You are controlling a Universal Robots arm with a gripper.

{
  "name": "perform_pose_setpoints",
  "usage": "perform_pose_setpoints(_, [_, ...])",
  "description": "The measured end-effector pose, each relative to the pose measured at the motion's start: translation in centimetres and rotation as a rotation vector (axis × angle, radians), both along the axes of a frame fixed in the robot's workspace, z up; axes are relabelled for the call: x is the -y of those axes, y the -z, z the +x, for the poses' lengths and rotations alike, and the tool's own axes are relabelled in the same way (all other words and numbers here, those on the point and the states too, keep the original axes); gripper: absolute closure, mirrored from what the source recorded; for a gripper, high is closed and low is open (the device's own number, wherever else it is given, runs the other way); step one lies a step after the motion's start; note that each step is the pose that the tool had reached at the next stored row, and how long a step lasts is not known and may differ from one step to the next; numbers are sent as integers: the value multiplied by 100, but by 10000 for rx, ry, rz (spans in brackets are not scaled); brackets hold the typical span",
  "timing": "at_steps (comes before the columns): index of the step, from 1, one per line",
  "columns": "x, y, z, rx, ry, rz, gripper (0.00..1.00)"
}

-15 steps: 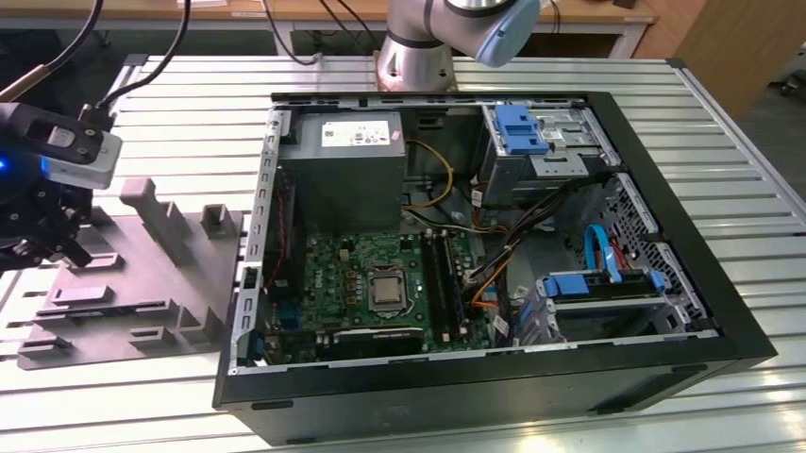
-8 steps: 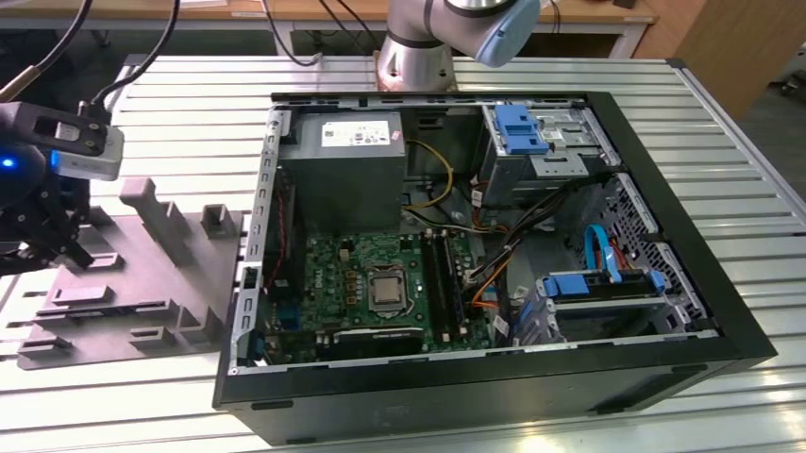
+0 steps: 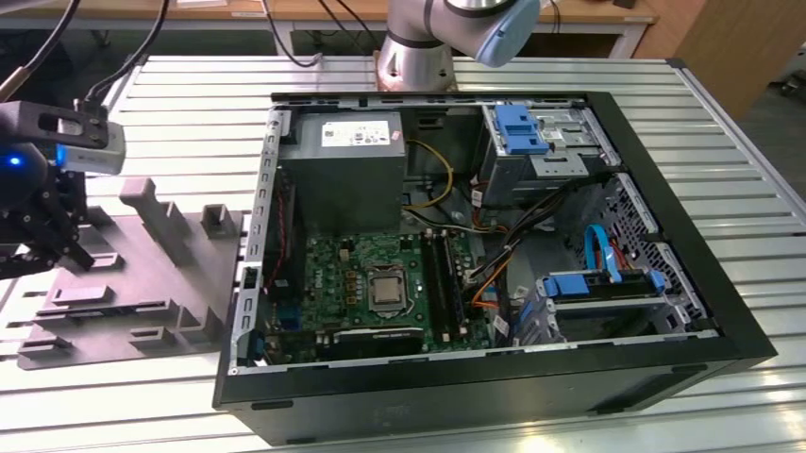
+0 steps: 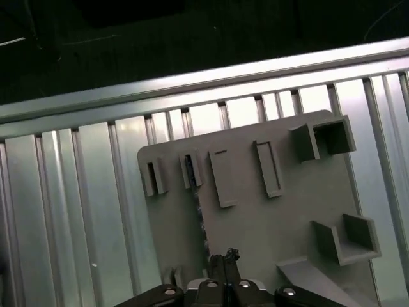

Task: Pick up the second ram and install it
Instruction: 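Pick up the second ram and move it above second insertion slot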

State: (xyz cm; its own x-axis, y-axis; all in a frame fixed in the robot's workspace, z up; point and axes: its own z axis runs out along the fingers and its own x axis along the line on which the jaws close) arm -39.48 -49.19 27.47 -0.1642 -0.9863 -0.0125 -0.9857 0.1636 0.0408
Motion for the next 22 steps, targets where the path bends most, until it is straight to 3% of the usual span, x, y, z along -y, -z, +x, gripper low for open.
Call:
perform_pose_setpoints(11, [0, 45, 0, -2, -1892, -28, 89])
perform_pose_setpoints(22, [10, 175, -155, 21, -2104, -89, 89])
